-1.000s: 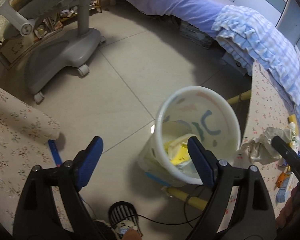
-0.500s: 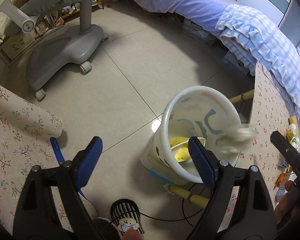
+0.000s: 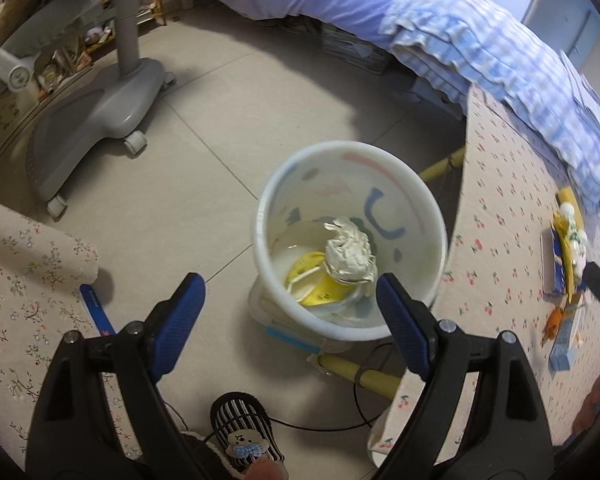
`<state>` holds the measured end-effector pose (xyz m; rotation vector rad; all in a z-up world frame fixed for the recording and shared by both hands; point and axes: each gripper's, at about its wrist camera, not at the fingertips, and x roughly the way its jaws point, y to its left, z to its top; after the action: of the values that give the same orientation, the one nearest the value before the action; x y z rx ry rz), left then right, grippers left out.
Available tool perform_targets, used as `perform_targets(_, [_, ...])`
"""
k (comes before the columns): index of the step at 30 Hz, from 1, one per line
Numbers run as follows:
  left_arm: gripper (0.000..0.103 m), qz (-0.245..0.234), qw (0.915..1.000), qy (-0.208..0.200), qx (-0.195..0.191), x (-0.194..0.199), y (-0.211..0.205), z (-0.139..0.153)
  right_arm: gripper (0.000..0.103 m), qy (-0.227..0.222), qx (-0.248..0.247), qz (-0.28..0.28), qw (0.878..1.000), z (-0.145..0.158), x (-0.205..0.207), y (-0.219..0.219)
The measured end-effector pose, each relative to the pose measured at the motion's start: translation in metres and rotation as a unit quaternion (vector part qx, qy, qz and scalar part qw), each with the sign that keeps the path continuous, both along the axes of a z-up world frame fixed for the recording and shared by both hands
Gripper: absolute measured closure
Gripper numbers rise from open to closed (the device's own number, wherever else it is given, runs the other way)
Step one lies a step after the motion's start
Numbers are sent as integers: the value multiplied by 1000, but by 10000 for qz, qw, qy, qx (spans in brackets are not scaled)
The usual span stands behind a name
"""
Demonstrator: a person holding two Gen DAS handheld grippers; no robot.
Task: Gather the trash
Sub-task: 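Move both grippers back over the table toward the milk carton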
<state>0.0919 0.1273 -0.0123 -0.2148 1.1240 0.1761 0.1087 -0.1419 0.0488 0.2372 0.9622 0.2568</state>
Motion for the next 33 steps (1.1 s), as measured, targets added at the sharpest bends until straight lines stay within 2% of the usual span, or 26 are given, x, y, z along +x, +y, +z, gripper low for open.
perform_targets(13, [16, -616, 9976, -298, -67, 0, -60, 13, 23, 22, -250, -825, 9963, -1, -39, -107])
perform_targets(17, [15, -893, 9953, -361, -60, 1, -89, 16, 19, 31, -386, -1061, 9936, -3, -54, -137])
perform_targets(19, [13, -1070, 9936, -369, -44, 2, -107, 16, 18, 46, -423, -1145, 9925, -5, -60, -150])
perform_targets(21, [7, -1215, 9918, -385, -7, 3, -124, 16, 18, 69, -460, -1250, 9911, -7, -66, -165])
perform_targets(26, [4, -1567, 9867, -418, 93, 2, -164, 15, 15, 123, -577, -1484, 9872, -13, -81, -194])
perform_targets(33, [3, -2160, 9757, -366, -90, -3, -226, 9, 9, 233, -774, -1790, 9805, -27, -101, -235])
